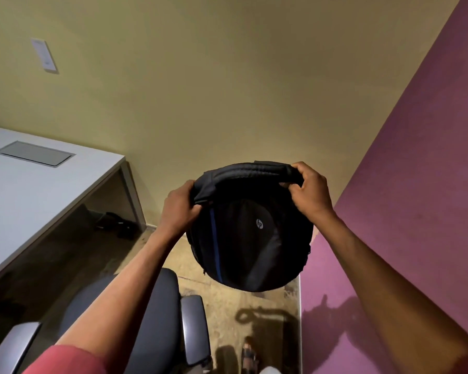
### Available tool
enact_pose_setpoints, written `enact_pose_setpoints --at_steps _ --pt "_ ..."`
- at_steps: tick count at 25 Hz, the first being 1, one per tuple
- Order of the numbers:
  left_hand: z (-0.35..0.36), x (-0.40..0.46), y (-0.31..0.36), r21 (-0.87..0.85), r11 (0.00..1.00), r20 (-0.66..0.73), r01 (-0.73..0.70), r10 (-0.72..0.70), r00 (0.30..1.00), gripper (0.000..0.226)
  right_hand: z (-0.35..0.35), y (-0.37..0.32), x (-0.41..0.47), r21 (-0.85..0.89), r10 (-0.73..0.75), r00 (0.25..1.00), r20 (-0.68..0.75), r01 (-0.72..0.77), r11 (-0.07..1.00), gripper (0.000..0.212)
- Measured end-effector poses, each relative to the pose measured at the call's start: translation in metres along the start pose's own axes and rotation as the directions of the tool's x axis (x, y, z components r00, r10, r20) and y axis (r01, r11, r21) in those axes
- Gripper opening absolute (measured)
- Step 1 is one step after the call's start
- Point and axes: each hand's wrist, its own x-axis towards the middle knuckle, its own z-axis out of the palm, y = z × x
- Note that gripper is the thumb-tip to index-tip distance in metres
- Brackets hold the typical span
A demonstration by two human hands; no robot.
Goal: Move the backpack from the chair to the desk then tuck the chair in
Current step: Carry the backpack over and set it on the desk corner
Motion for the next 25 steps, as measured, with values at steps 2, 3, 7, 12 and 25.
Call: enact_pose_setpoints --at_steps 2,3,7,12,25 --pt "0.005 0.019 -0.004 -0.003 1.000 -0.012 0.003 -0.003 1.000 0.024 0.011 0.012 0.028 0.009 -0.010 0.999 0.032 0.010 1.000 0.025" --pt "0.008 0.029 -0.006 0.011 1.000 -0.013 0.009 -0.009 1.000 0.023 0.017 0.017 0.041 0.018 -0.019 0.999 0.045 0.018 1.000 0.025" --pt "0.024 0.072 -0.018 0.035 0.993 -0.046 0.117 -0.115 0.992 0.027 0.051 0.048 0.104 0.080 -0.066 0.989 0.130 0.056 0.995 0.025" --pt "0.040 0.117 -0.025 0.086 0.972 -0.145 0.220 -0.207 0.968 0.033 0.085 0.064 0.176 0.137 -0.137 0.967 0.213 0.109 0.985 0.026" --pt "0.039 0.213 -0.066 0.156 0.870 -0.463 0.467 -0.353 0.813 0.046 0.196 0.019 0.317 0.171 -0.296 0.897 0.327 0.252 0.953 0.034"
